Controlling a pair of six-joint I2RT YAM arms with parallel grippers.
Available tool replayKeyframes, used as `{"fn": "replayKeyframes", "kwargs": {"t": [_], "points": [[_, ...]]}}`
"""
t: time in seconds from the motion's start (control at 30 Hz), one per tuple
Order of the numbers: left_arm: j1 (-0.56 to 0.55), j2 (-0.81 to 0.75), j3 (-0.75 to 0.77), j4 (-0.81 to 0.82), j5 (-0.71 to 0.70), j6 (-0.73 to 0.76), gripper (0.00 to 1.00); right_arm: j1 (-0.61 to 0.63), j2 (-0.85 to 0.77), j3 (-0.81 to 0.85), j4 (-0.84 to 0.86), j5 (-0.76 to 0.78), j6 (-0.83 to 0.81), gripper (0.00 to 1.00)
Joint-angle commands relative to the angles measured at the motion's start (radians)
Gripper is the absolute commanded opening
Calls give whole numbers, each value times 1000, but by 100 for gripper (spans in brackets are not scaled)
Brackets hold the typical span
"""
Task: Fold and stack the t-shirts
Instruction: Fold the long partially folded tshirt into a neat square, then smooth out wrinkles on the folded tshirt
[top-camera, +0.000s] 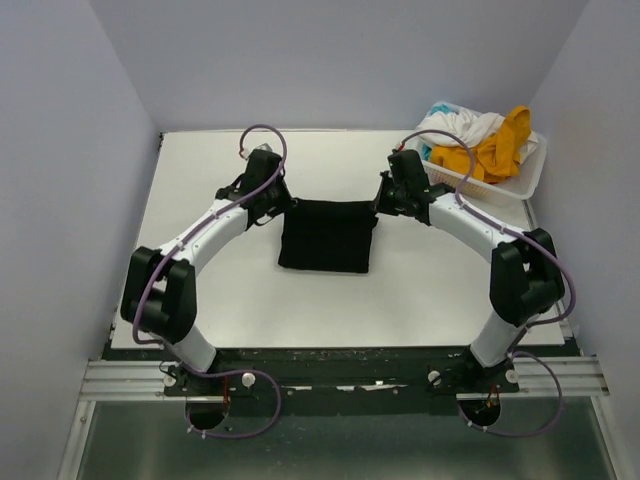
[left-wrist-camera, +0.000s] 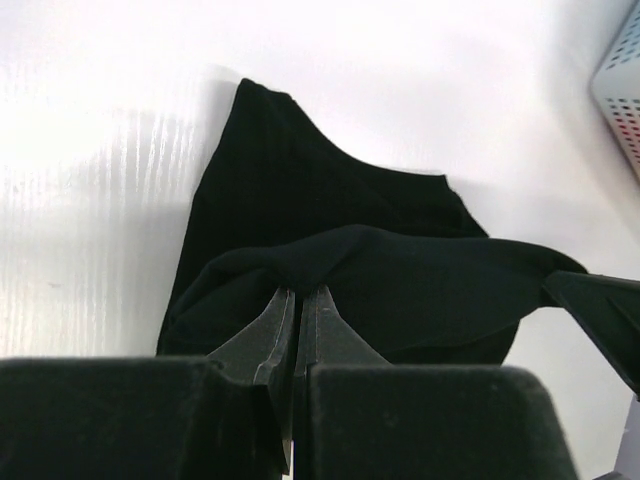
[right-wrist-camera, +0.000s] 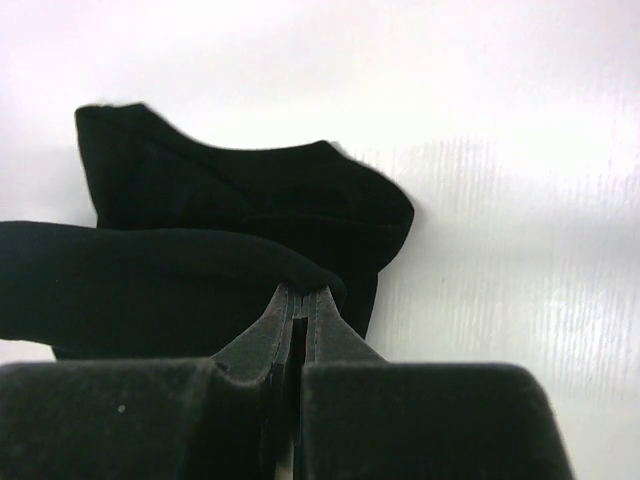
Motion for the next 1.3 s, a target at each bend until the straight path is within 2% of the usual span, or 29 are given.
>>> {"fn": "replayKeyframes", "kwargs": {"t": [0.0, 0.07, 0.1, 0.13, 0.17, 0.2, 0.23, 0.27, 0.3, 0.33, 0.37, 0.47, 0.57, 0.67, 0.77, 0.87, 0.97, 1.07, 1.27], "points": [[23, 118, 105, -24, 19, 37, 0, -25, 54, -15, 139, 149, -49, 2], [30, 160, 129, -22, 18, 40, 0, -29, 99, 8, 149, 159, -62, 5], [35, 179, 143, -24, 19, 48, 6, -30, 123, 33, 144, 177, -68, 9], [39, 195, 163, -30, 43, 54, 15, -31, 153, 55, 141, 196, -76, 20], [43, 213, 181, -39, 55, 62, 25, -34, 178, 82, 140, 207, -83, 45], [45, 222, 203, -46, 66, 73, 48, -35, 196, 108, 131, 220, -81, 58], [45, 227, 220, -47, 76, 85, 70, -36, 210, 135, 116, 229, -73, 65], [45, 230, 237, -47, 91, 101, 97, -36, 215, 156, 102, 231, -63, 70], [45, 231, 253, -50, 106, 112, 98, -37, 213, 172, 91, 227, -54, 77], [45, 231, 270, -51, 122, 120, 99, -37, 203, 174, 90, 216, -47, 97], [45, 228, 284, -54, 150, 132, 99, -37, 183, 166, 93, 195, -39, 100], [45, 206, 278, -40, 240, 136, 99, -38, 95, 87, 124, 86, -8, 100], [44, 167, 206, 53, 397, 135, 99, -37, -6, -36, 201, -147, 23, 100], [44, 172, 169, 122, 526, 116, 98, -36, -78, -192, 403, -423, 98, 100], [44, 230, 200, 141, 567, 107, 99, -37, -57, -280, 617, -683, 200, 100], [45, 333, 291, 102, 558, 113, 98, -36, 36, -277, 723, -807, 264, 100], [47, 434, 378, 51, 497, 123, 98, -39, 131, -251, 733, -817, 260, 100], [63, 551, 496, -51, 474, 124, 99, -42, 189, -218, 648, -703, 177, 100], [90, 652, 544, -52, 512, 75, 99, -44, 232, -236, 582, -584, 54, 100]]}}
